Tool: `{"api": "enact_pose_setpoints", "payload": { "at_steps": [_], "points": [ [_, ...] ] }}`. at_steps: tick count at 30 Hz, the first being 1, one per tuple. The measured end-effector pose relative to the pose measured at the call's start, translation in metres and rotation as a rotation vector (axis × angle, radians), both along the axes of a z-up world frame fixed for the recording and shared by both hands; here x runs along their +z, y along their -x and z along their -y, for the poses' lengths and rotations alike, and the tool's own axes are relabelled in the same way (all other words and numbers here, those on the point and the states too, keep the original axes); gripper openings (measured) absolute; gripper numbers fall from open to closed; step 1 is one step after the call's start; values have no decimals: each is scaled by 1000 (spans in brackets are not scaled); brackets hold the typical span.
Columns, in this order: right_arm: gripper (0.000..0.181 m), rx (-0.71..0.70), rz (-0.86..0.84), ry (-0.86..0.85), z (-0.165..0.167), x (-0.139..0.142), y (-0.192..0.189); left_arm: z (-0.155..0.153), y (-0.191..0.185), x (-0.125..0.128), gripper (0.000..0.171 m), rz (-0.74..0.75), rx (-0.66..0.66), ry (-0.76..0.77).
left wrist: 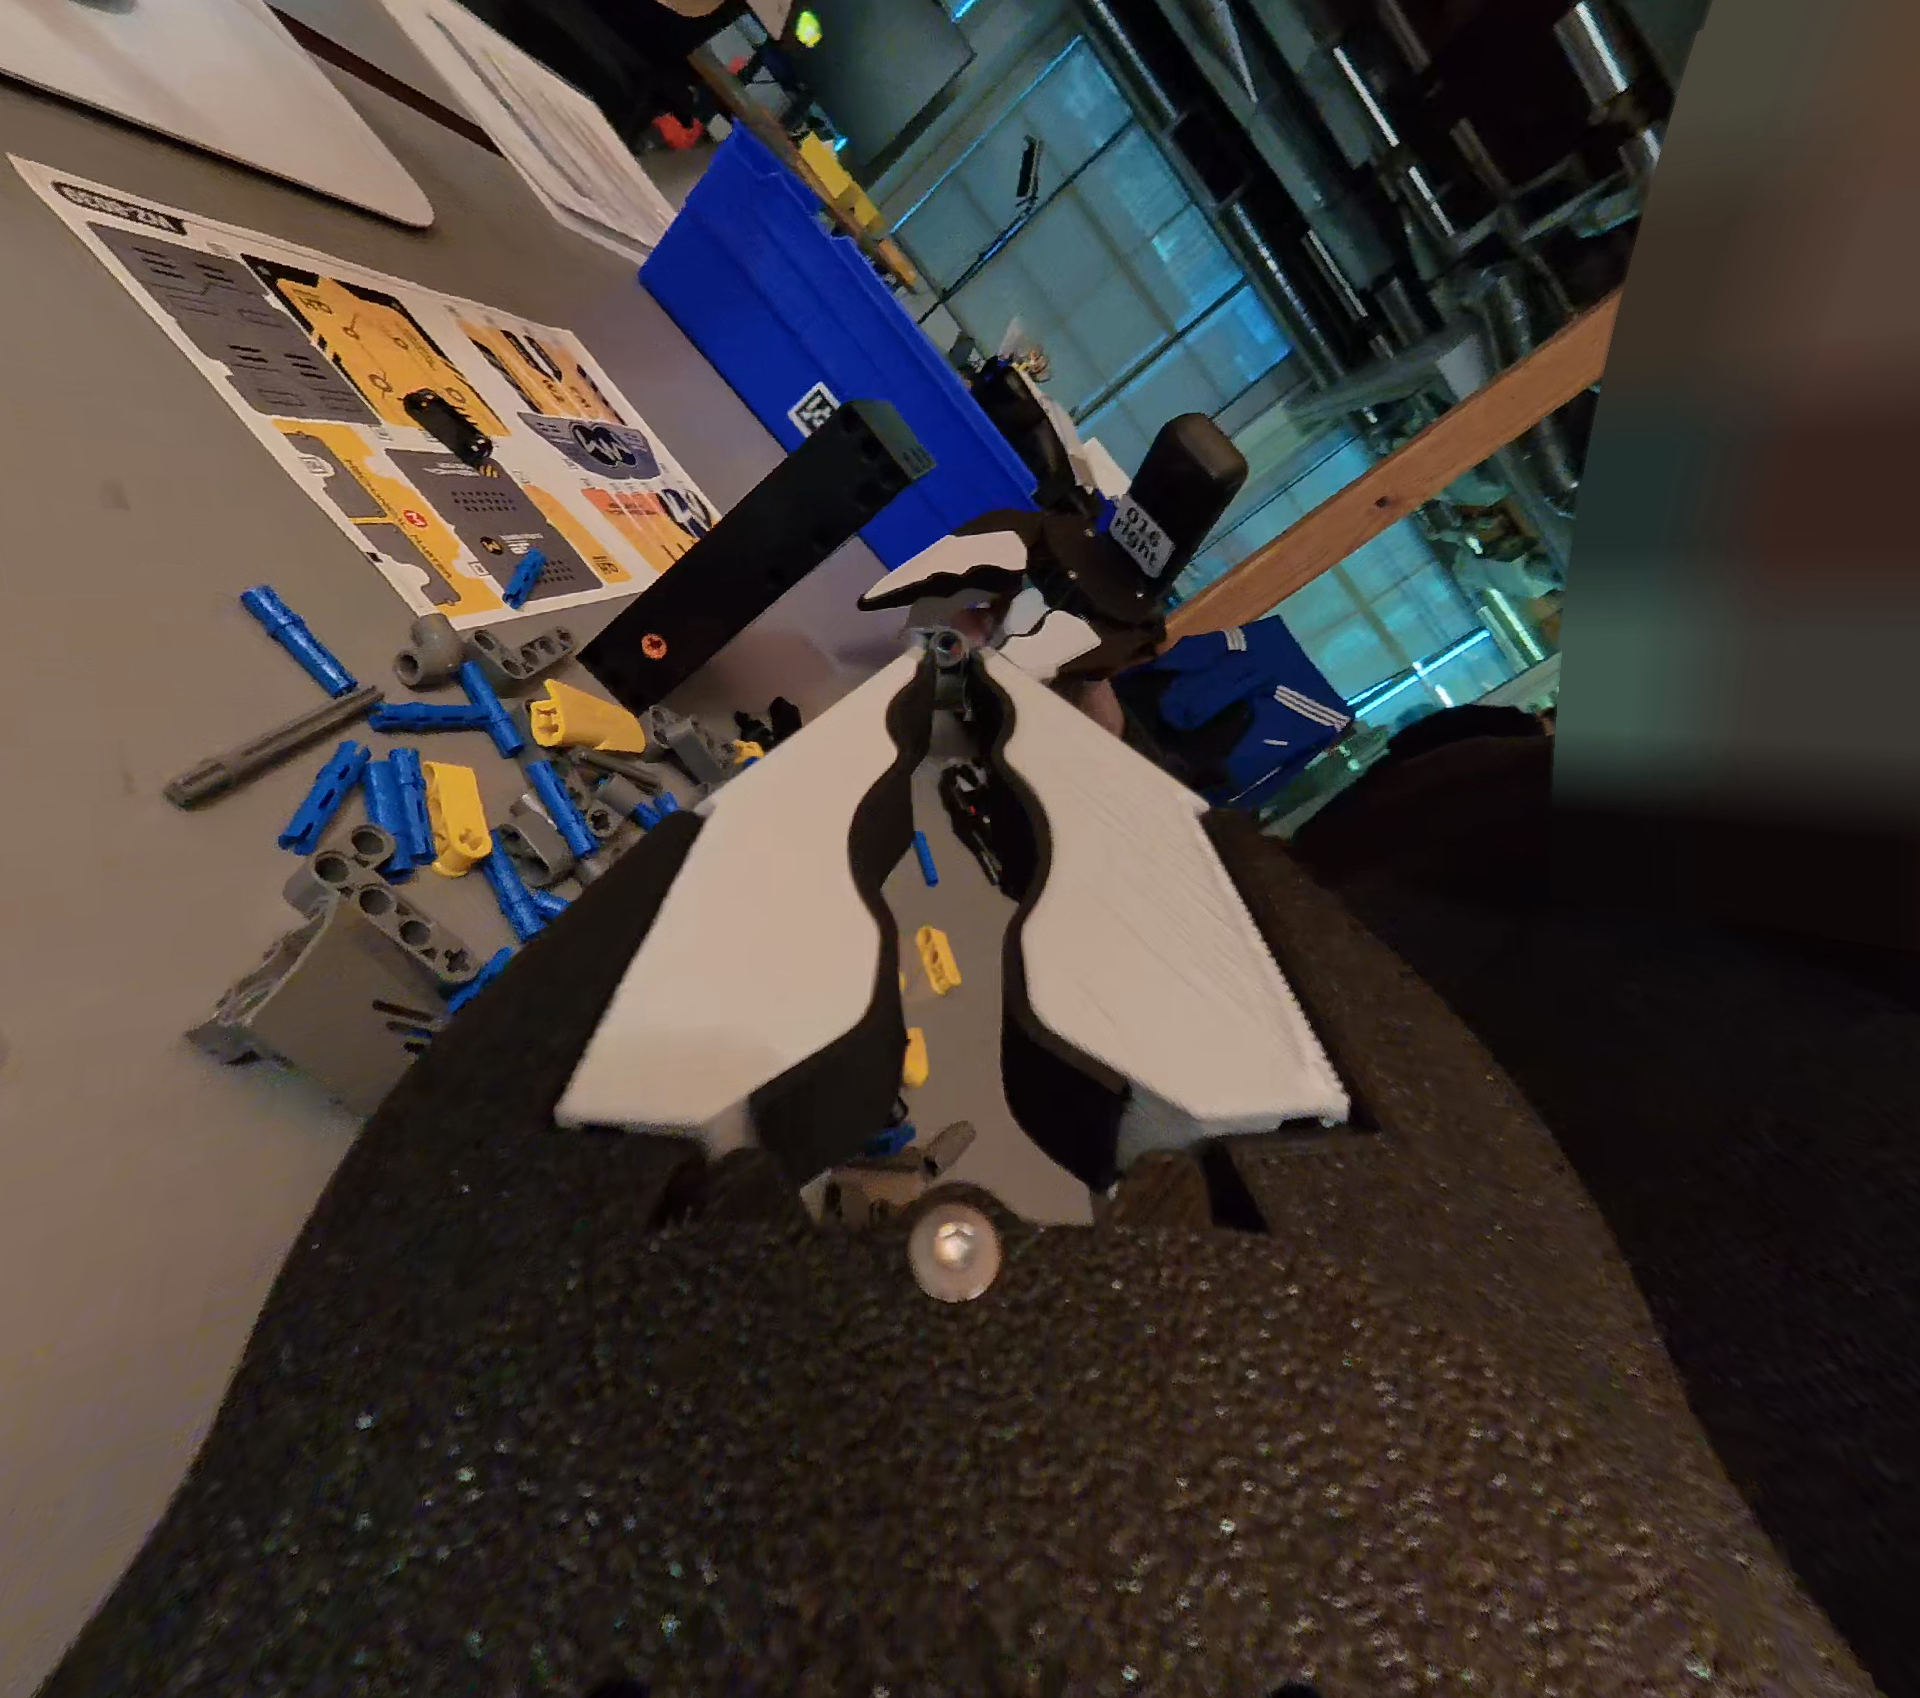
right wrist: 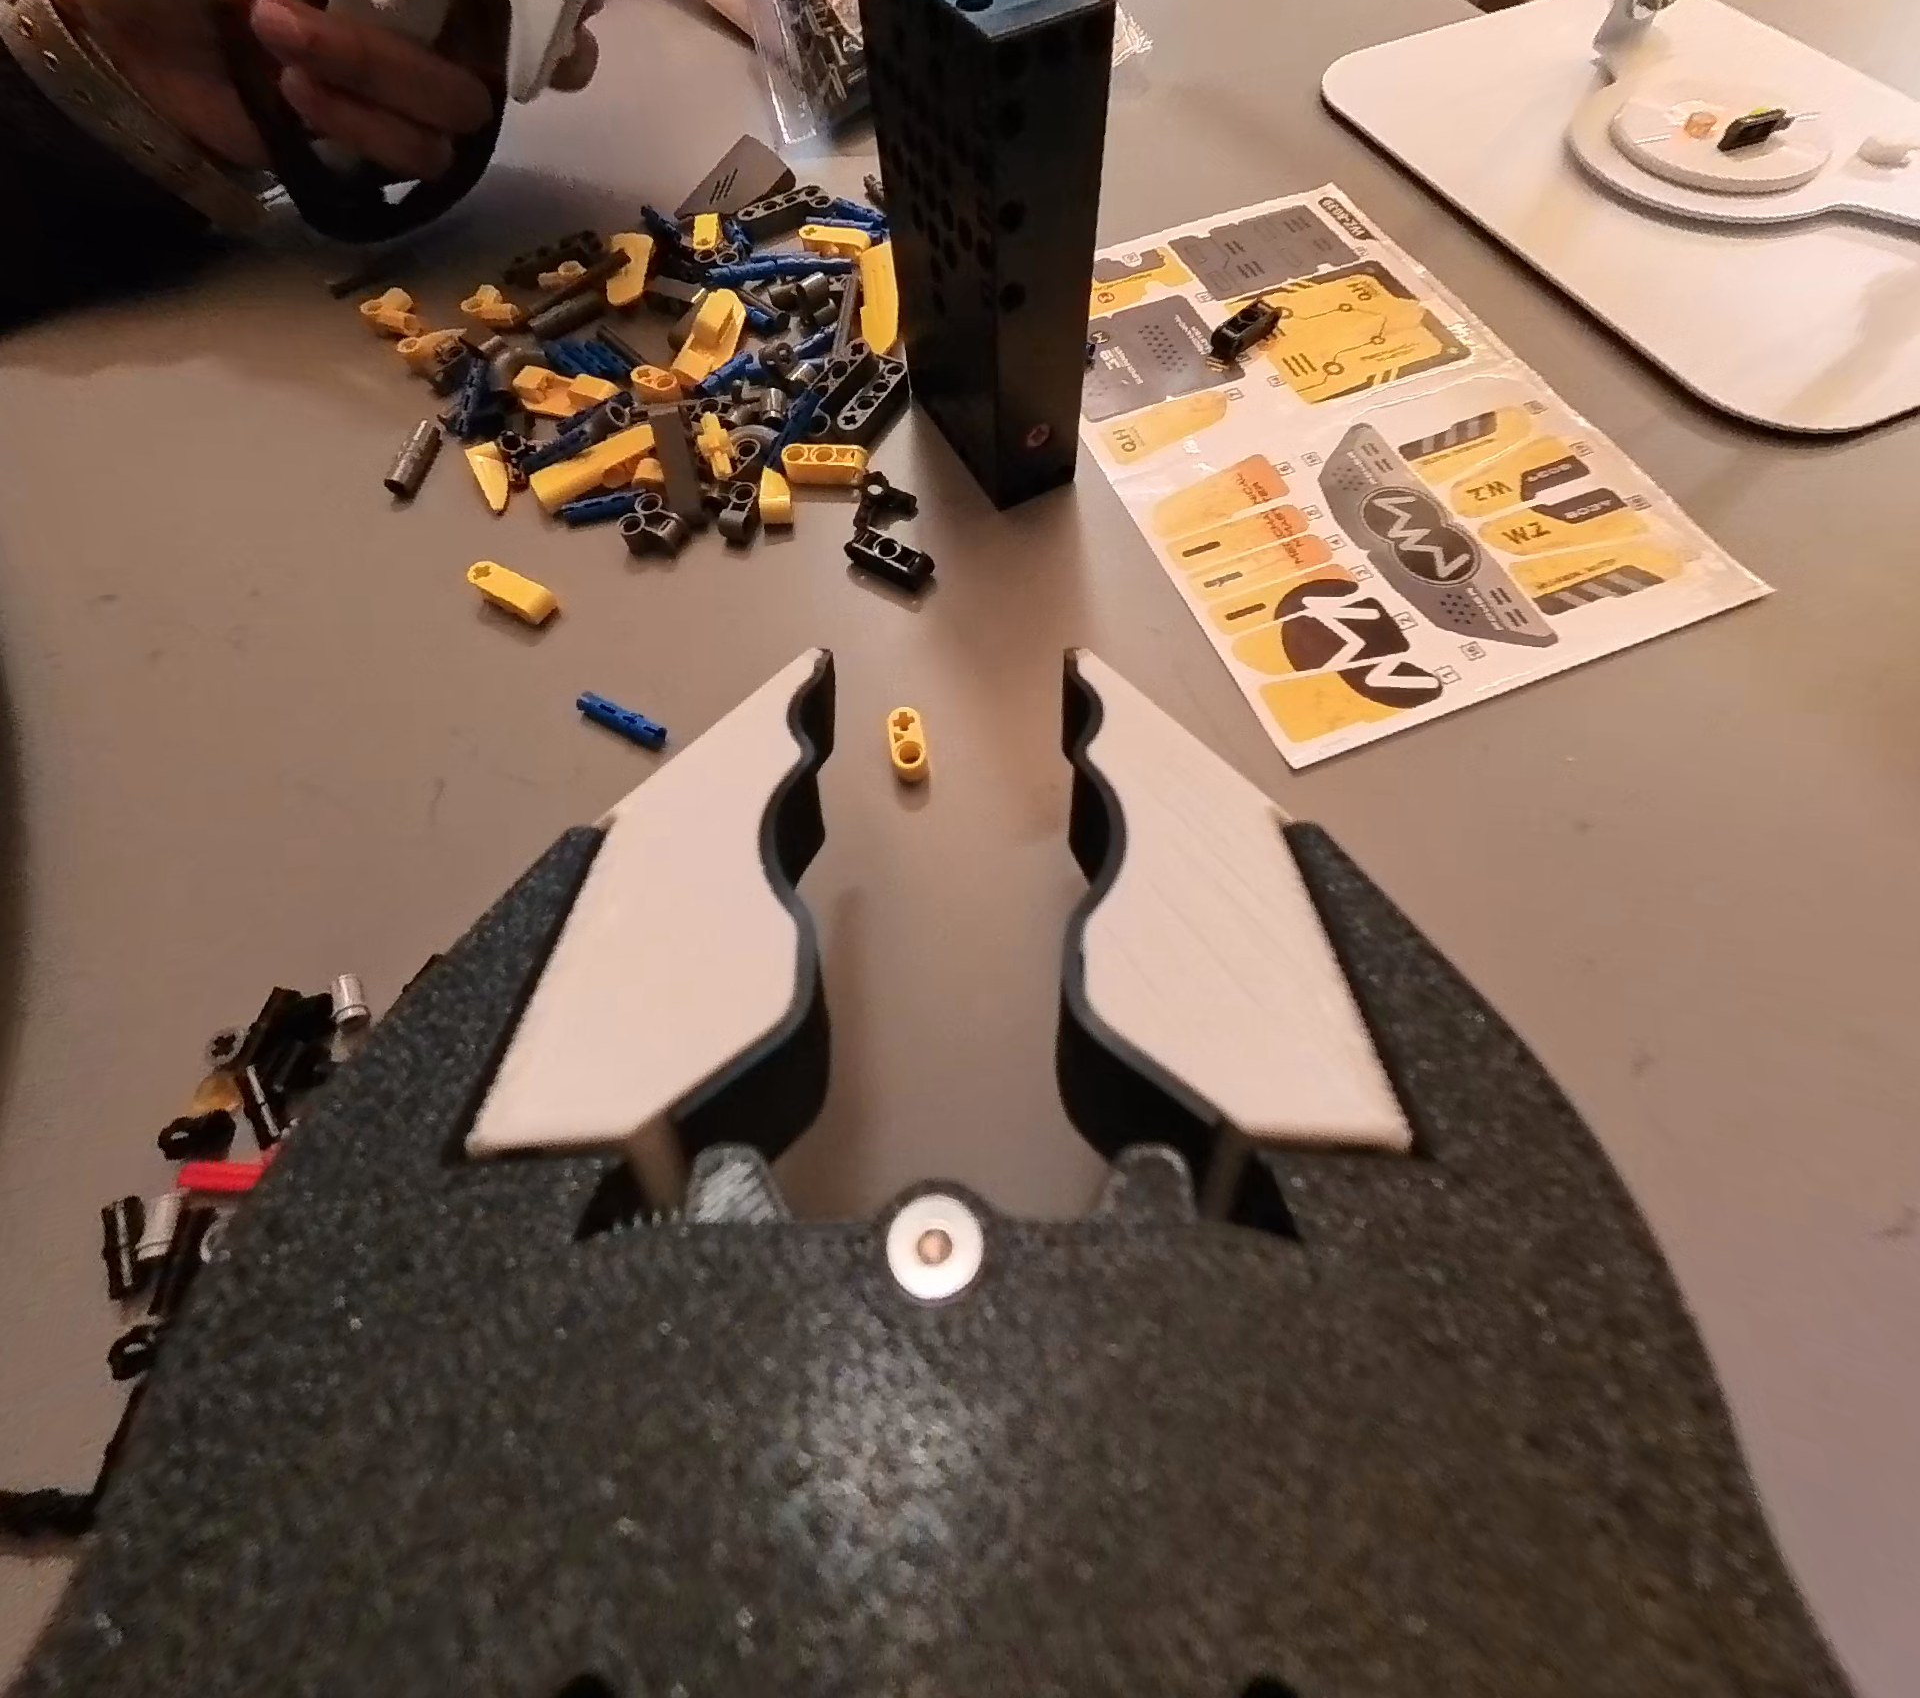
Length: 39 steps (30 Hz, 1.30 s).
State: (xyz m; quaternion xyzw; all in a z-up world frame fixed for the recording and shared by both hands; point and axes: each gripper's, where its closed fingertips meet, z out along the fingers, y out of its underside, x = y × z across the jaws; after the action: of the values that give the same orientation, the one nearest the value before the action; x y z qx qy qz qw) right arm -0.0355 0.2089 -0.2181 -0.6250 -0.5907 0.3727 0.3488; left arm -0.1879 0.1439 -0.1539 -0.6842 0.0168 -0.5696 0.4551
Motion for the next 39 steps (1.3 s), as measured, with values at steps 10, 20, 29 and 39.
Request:
{"api": "enact_pose_setpoints", "payload": {
  "at_steps": [10,20,29,39],
  "points": [
    [43,-2,3,-21,0,0,0,-1,-6,-23,5,-224,16,30],
    [43,23,-11,-163,11,9,4,5,-18,-45,5,-526,-10,0],
    [43,26,-20,-200,13,15,4,11,-31,-61,5,-703,-64,-28],
    [43,28,-21,-219,15,16,5,10,-31,-63,5,-719,-63,-16]
  ]
}}
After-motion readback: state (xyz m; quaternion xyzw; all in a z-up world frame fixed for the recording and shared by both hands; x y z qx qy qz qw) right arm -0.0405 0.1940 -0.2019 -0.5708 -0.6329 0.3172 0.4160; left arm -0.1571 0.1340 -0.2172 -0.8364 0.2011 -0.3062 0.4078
